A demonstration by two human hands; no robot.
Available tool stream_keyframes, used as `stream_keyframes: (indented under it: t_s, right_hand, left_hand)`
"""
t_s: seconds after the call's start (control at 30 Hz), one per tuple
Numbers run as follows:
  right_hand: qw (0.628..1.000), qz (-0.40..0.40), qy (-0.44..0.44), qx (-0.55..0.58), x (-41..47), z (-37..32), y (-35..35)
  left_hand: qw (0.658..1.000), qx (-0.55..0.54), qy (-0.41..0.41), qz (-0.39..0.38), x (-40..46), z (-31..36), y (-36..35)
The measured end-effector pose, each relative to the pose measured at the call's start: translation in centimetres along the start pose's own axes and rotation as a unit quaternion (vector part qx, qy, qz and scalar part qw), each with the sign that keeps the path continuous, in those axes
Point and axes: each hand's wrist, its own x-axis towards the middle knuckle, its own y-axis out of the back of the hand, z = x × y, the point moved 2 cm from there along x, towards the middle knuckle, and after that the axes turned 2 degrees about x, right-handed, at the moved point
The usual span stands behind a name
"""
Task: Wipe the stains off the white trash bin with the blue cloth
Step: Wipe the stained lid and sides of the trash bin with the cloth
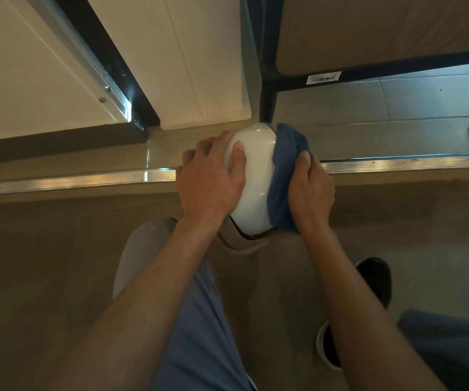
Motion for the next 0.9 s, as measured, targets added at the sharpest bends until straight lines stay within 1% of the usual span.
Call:
stream_keyframes:
  t_s: [0.07,0.13,0.2,0.3,0.37,0.43,0.5,0.53,0.6,0.67,0.77,0.83,0.9]
  right_hand:
    - [0.995,-0.097,-0.011,-0.011,3.0,-1.9,0.2]
    - [0.979,-0.199,-0.029,-0.033,5.9,-3.6,-0.1]
    - [0.967,-0.250,-0.047,-0.030,7.4,-4.8,-0.6]
    - [0.967,-0.247,-0.060,0.013,7.1,-4.6,-0.5]
    - [0.979,-0.200,-0.040,0.016,5.2,-3.5,-0.1]
    - [0.992,-0.130,0.006,0.004,2.8,-1.9,0.2]
    - [0.995,-0.095,0.018,0.014,1.3,-0.8,0.4]
    - [0.994,-0.104,0.015,0.021,1.4,-0.8,0.5]
    - [0.987,-0.157,-0.001,0.024,2.6,-1.8,0.8]
    - [0.978,-0.208,-0.015,0.001,4.5,-3.2,0.6]
    - [0.967,-0.252,-0.017,-0.028,6.9,-4.7,-0.4]
    - [0.965,-0.260,-0.019,-0.015,7.6,-4.8,-0.8]
    - [0.970,-0.240,-0.019,-0.004,7.0,-4.4,-0.6]
  left_hand:
    - [1.000,-0.003,0.000,-0.001,0.0,0.1,0.0]
    - [1.000,-0.003,0.005,0.000,0.0,0.1,-0.1]
    - [1.000,-0.003,0.009,0.002,0.0,0.1,-0.1]
    - [1.000,-0.006,0.014,0.001,0.0,0.2,0.0]
    - [1.000,-0.006,0.018,0.001,0.0,0.2,0.0]
    - [1.000,-0.004,0.015,0.003,0.0,0.1,0.0]
    - [1.000,-0.006,0.008,0.002,0.0,-0.1,0.1]
    - [1.000,-0.008,0.007,0.001,0.0,0.0,0.1]
    - [1.000,-0.006,0.010,0.002,0.1,0.1,0.1]
    - [1.000,-0.003,0.014,0.002,0.1,0.3,0.1]
    - [1.000,-0.008,0.017,0.001,0.1,0.3,0.0]
    - [1.000,-0.009,0.021,0.005,0.1,0.3,0.0]
    - [1.000,-0.008,0.022,0.006,0.1,0.4,0.0]
